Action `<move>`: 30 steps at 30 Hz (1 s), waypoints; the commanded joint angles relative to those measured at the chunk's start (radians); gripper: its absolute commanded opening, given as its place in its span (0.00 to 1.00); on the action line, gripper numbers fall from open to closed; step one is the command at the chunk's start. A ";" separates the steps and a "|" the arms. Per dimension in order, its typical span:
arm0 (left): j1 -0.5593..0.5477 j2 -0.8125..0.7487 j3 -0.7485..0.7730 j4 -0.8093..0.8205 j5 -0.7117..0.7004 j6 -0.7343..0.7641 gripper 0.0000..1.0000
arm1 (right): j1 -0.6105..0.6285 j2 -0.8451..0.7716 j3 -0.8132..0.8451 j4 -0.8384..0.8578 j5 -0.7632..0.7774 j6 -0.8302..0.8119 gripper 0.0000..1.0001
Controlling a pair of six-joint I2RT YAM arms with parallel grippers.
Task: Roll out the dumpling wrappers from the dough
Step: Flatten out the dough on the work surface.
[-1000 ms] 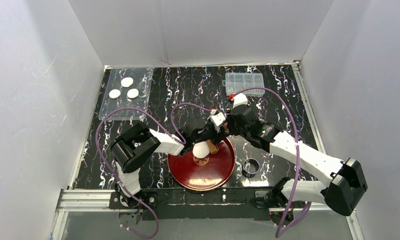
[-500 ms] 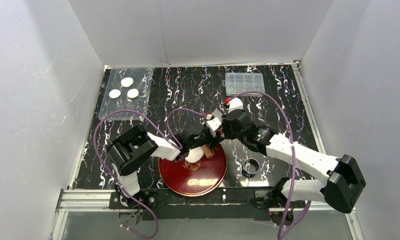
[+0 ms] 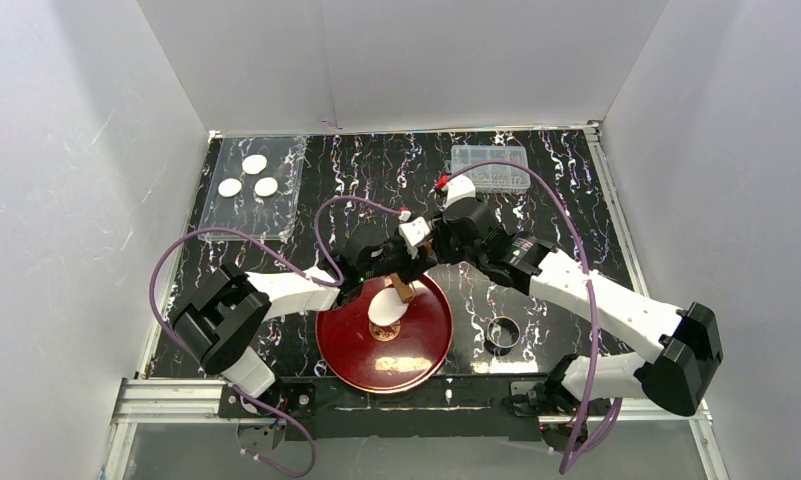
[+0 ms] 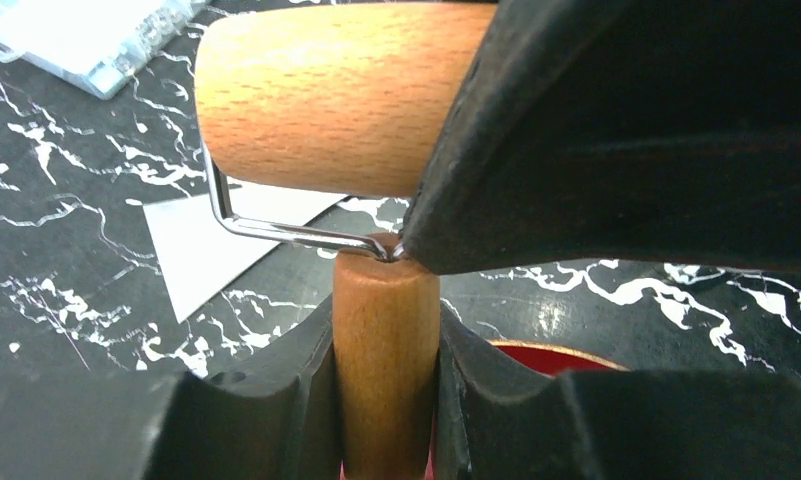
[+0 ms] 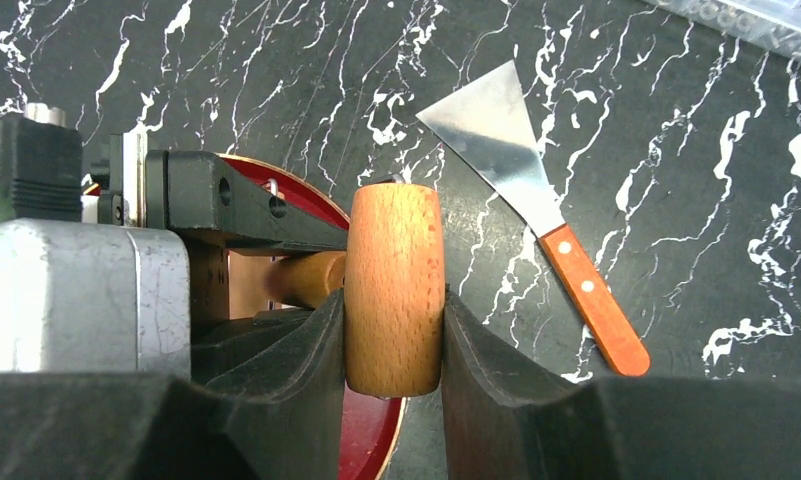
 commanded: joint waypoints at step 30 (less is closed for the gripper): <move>-0.041 0.038 -0.347 0.033 -0.206 -0.079 0.00 | 0.217 0.154 -0.158 0.125 -0.256 0.118 0.01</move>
